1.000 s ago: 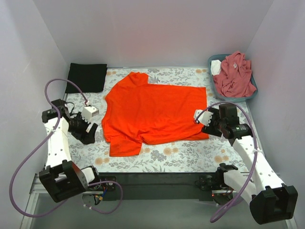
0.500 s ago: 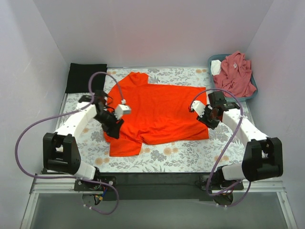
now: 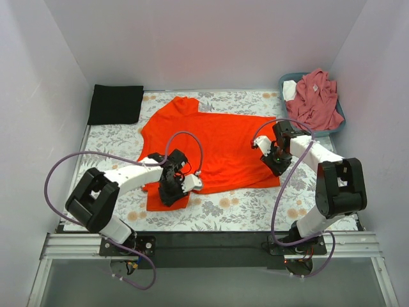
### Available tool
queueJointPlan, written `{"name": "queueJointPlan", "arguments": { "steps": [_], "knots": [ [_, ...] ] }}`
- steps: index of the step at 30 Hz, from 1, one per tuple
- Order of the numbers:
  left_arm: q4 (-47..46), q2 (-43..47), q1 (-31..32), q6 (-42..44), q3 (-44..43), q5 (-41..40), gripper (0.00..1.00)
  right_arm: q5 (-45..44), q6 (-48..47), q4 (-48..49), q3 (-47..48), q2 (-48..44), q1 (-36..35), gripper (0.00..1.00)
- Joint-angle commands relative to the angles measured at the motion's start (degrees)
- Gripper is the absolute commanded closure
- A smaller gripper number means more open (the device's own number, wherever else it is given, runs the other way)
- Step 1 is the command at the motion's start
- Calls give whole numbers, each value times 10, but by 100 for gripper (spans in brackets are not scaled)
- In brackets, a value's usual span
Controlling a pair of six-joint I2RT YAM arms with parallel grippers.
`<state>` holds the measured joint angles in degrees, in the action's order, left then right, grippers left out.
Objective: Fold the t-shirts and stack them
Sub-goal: Flatten the tshirt out
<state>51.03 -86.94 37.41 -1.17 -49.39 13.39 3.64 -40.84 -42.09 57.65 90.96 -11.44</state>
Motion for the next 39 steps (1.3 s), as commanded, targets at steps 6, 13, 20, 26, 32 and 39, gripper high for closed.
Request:
{"name": "queueJointPlan", "arguments": {
  "steps": [6, 13, 20, 26, 32, 39],
  "knots": [
    [34, 7, 57, -11, 2, 23, 77, 23, -8, -31, 35, 4, 16, 54],
    [72, 73, 32, -29, -81, 101, 62, 33, -37, -36, 66, 20, 16, 55],
    [87, 28, -161, -26, -196, 198, 60, 34, -55, -42, 80, 67, 16, 61],
    [65, 13, -225, -23, -199, 194, 59, 38, -60, -48, 84, 81, 17, 60],
    [42, -2, -265, -30, -194, 187, 59, 54, -64, -60, 79, 86, 16, 63],
    [51, -34, -305, -24, -213, 206, 59, 66, -73, -79, 81, 80, 17, 62]
  ]
}}
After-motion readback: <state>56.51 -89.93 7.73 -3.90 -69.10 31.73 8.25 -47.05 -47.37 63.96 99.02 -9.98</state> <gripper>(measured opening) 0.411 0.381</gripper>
